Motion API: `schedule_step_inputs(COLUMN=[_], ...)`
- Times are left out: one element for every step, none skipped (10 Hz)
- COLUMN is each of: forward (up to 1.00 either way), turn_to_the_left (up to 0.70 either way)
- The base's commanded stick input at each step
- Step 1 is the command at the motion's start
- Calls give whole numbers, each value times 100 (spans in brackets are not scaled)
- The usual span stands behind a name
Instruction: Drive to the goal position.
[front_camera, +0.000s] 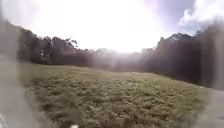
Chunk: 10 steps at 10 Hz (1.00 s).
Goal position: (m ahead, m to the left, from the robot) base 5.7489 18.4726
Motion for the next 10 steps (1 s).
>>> schedule_step_inputs(forward=[70, 70, 70, 70, 70, 70, 70, 70, 70, 70], turn_to_the_left=[0, 0, 0, 0, 0, 0, 0, 0, 0, 0])
